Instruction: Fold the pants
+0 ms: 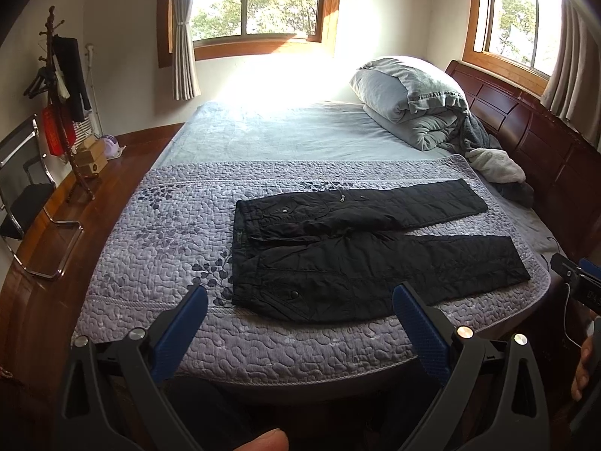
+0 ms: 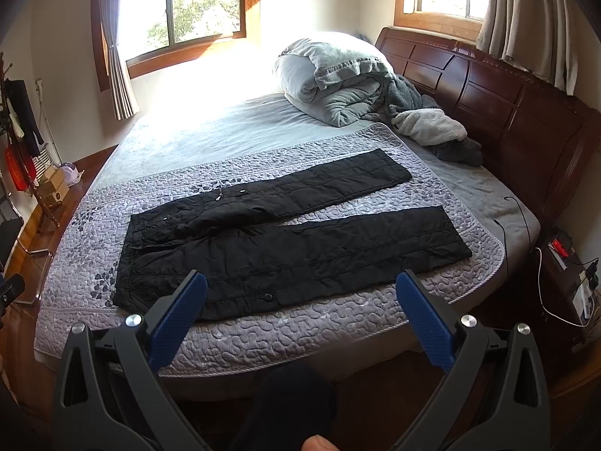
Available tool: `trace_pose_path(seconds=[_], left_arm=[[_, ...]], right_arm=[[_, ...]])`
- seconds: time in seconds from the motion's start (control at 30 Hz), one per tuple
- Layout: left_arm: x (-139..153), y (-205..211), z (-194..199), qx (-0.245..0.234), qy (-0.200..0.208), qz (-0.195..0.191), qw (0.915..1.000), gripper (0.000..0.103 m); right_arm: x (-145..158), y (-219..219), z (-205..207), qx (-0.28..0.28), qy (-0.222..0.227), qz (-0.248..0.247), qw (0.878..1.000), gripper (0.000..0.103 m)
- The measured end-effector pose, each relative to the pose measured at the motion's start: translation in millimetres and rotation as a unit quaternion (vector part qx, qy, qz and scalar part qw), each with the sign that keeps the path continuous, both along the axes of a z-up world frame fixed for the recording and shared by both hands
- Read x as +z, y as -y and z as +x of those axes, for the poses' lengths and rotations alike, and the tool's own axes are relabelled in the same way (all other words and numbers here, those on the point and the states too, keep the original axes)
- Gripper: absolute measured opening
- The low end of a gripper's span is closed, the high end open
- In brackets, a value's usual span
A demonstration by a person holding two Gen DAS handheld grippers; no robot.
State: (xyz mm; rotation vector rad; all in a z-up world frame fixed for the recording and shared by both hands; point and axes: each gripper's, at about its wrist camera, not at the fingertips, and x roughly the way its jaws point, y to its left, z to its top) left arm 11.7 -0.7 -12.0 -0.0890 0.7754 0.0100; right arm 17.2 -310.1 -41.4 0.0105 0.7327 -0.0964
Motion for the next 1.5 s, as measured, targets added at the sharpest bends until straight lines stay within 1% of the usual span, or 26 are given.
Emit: trace_pose_path(seconds=[0.07,0.13,0.23,0.27,0.3,0.37,0.4,0.43,0.47,0.5,0.53,0.67,0.7,0.77,0.83,0.9,0.97,1.0,1.03,1.07,1.13,1.2,1.27,1.3,1.4,1.5], left_arm=[[-17,-11,15,-0.022,-0.015,-0.030,0.9992,0.100],[-46,-28,39,-0.052,-0.049,-0.080,0.9942,0.100],[-102,-62,76,-0.068,-0.112,-0.161,0.9782,0.100],[-120,-70,87,-0.069,-0.125,-0.173,0.9745,0.100],[-134,-79,96,-0.059,-0.129,-0.166,0.9758,0.100],[-158,-92,107,-0.029,-0.118,-0.138,0.9829,0.100],[-170,-97,115,-0.031,-0.132,-0.149,0.9795,0.100],[-187,-106,124,-0.040,-0.163,-0.183,0.9687,0.100],[-204,-115,133,-0.036,-0.194,-0.221,0.9550,0.099],[-219,-125,139,-0.025,-0.213,-0.253,0.9435,0.099],[-233,-133,145,-0.017,-0.223,-0.273,0.9357,0.099],[-277,-148,164,0.011,-0.237,-0.315,0.9188,0.099],[-286,-151,168,0.018,-0.240,-0.321,0.9162,0.099],[-307,-157,175,0.057,-0.259,-0.313,0.9123,0.099],[-322,-161,180,0.084,-0.269,-0.322,0.9036,0.099],[-332,-162,184,0.104,-0.277,-0.319,0.9001,0.096],[-333,-159,185,0.122,-0.277,-0.314,0.8999,0.095],[-331,-156,185,0.127,-0.277,-0.306,0.9022,0.086],[-326,-152,185,0.128,-0.275,-0.294,0.9062,0.074],[-323,-147,187,0.125,-0.279,-0.285,0.9082,0.058],[-322,-145,190,0.131,-0.281,-0.279,0.9088,0.055],[-324,-143,193,0.141,-0.285,-0.283,0.9052,0.052],[-324,-144,193,0.153,-0.279,-0.292,0.9018,0.047],[-324,-147,190,0.160,-0.275,-0.295,0.9011,0.040],[-328,-152,186,0.165,-0.260,-0.318,0.8967,0.036],[-328,-154,181,0.168,-0.249,-0.321,0.8982,0.034]], right_arm=[[-8,6,9,0.014,0.002,0.008,1.000,0.101],[-25,20,27,0.027,-0.011,0.029,0.999,0.101],[-61,51,60,0.025,-0.049,0.076,0.996,0.101],[-73,60,69,0.022,-0.056,0.082,0.995,0.101],[-83,68,77,0.017,-0.063,0.080,0.995,0.101],[-103,81,89,0.009,-0.072,0.066,0.995,0.101],[-112,86,94,0.009,-0.073,0.059,0.996,0.101],[-120,92,97,0.007,-0.074,0.051,0.996,0.101],[-129,97,102,0.006,-0.079,0.048,0.996,0.101],[-139,102,106,0.005,-0.086,0.051,0.995,0.101],[-148,108,110,0.002,-0.094,0.056,0.994,0.101],[-176,119,122,-0.002,-0.113,0.066,0.991,0.101],[-181,120,123,-0.003,-0.115,0.067,0.991,0.101],[-191,125,125,-0.003,-0.119,0.070,0.990,0.101],[-201,133,128,-0.009,-0.126,0.071,0.989,0.101],[-212,144,132,-0.014,-0.135,0.081,0.987,0.101],[-220,159,137,-0.022,-0.141,0.097,0.985,0.101],[-223,167,139,-0.026,-0.143,0.109,0.983,0.101],[-226,177,142,-0.032,-0.142,0.122,0.982,0.101],[-230,188,145,-0.039,-0.142,0.137,0.980,0.101],[-235,214,151,-0.057,-0.141,0.172,0.973,0.100],[-243,243,159,-0.069,-0.144,0.216,0.963,0.100],[-250,277,166,-0.096,-0.145,0.242,0.954,0.100],[-253,296,169,-0.110,-0.144,0.260,0.949,0.100],[-261,360,174,-0.161,-0.129,0.307,0.929,0.100],[-269,418,171,-0.212,-0.106,0.348,0.907,0.098]])
